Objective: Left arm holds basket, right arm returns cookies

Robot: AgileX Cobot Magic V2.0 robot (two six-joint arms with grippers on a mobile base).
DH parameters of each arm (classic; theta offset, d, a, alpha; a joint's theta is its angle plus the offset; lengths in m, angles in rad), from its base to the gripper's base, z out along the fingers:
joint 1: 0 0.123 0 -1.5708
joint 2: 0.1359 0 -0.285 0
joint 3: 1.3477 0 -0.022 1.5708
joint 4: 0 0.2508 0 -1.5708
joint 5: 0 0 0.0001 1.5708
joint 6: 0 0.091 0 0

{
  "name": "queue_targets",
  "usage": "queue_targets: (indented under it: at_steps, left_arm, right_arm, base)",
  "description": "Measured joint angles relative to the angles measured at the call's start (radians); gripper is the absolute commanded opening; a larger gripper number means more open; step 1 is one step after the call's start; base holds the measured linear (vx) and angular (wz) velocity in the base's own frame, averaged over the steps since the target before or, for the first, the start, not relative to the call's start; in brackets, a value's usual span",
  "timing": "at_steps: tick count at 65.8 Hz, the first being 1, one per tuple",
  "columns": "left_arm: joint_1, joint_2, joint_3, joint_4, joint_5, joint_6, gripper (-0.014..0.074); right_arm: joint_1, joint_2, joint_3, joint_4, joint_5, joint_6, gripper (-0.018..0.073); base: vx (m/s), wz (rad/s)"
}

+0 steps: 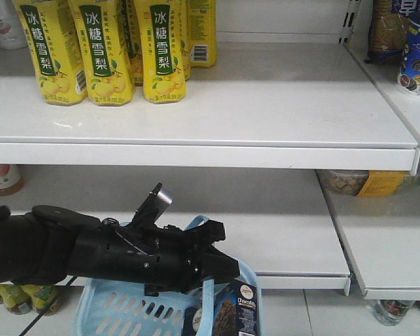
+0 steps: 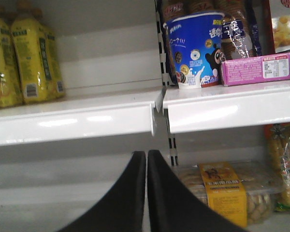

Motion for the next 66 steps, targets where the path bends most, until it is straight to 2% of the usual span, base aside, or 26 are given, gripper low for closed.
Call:
queue_targets:
  at_steps: [8, 26, 43, 57, 66]
  left_arm:
    - [0.0, 0.0, 0.0, 0.0, 0.0, 0.0, -0.0006]
    - [0.0, 0.0, 0.0, 0.0, 0.0, 0.0, -0.0006]
    - [0.0, 0.0, 0.0, 0.0, 0.0, 0.0, -0.0006]
    - [0.0, 0.0, 0.0, 0.0, 0.0, 0.0, -0.0006]
    - [0.0, 0.0, 0.0, 0.0, 0.0, 0.0, -0.0006]
  right_arm:
    - [0.0, 0.07, -0.114, 0.009, 0.083, 0.003, -0.0009]
    - [0.0, 0.391, -0.285, 0.019, 0.282, 0.003, -0.0009]
    - [0.0, 0.569, -0.295, 0.081, 0.307, 0.003, -0.0009]
    - [0.0, 0.609, -0.296, 0.13, 0.279, 0.005, 0.0]
    - [0.0, 0.609, -0.297, 0.131, 0.278, 0.005, 0.0041]
  base:
    - [0.0, 0.0]
    - [0.0, 0.0]
    - [0.0, 0.0]
    - [0.0, 0.0]
    - [0.0, 0.0]
